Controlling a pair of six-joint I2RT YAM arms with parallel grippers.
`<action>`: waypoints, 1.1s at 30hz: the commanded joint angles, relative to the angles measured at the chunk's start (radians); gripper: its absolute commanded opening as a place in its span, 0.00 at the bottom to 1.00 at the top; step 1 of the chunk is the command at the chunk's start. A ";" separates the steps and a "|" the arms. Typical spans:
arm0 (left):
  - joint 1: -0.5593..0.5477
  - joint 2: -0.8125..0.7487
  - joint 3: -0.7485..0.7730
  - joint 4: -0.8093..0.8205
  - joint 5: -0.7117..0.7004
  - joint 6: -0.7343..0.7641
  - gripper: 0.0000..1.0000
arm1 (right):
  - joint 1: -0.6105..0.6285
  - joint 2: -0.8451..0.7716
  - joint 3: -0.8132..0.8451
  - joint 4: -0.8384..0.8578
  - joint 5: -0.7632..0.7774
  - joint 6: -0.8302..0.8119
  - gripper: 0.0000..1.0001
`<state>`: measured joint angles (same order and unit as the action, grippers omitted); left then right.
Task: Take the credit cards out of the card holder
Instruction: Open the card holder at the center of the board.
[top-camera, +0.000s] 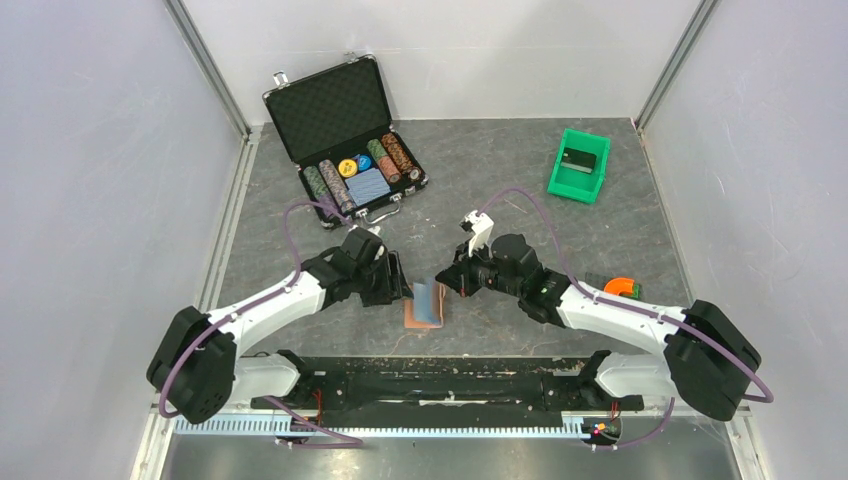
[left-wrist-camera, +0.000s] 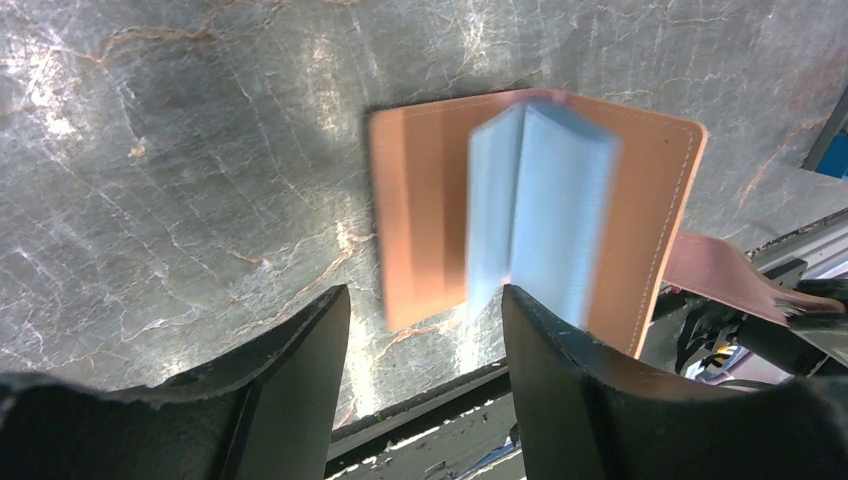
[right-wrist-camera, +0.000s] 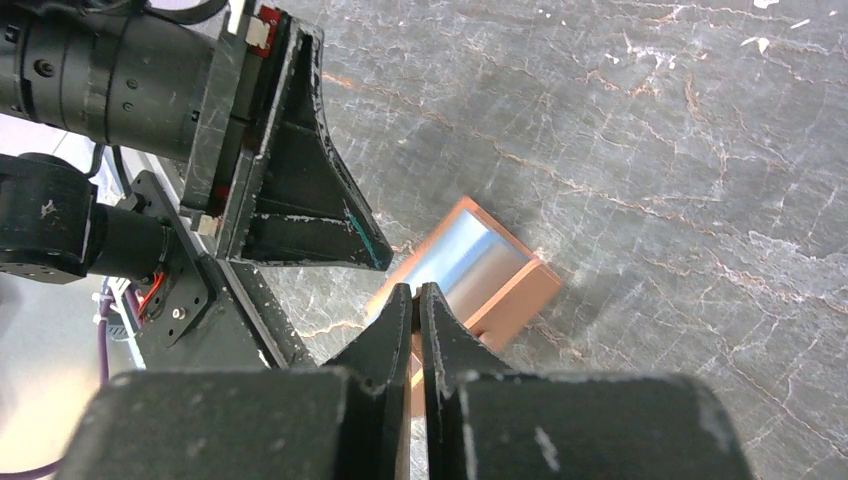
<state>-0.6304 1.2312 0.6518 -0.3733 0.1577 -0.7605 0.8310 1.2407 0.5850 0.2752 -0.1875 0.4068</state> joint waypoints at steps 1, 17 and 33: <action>-0.002 -0.036 -0.002 -0.017 -0.036 -0.006 0.64 | -0.004 -0.003 0.055 0.033 -0.029 -0.011 0.00; -0.002 -0.015 0.001 0.048 0.043 -0.008 0.65 | -0.078 -0.051 -0.089 -0.037 0.082 -0.004 0.00; -0.003 0.106 0.071 0.126 0.194 0.030 0.52 | -0.160 -0.077 -0.185 -0.042 0.095 -0.005 0.00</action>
<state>-0.6304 1.3224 0.6712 -0.3050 0.2924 -0.7601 0.6827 1.1862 0.4114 0.2119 -0.1074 0.4065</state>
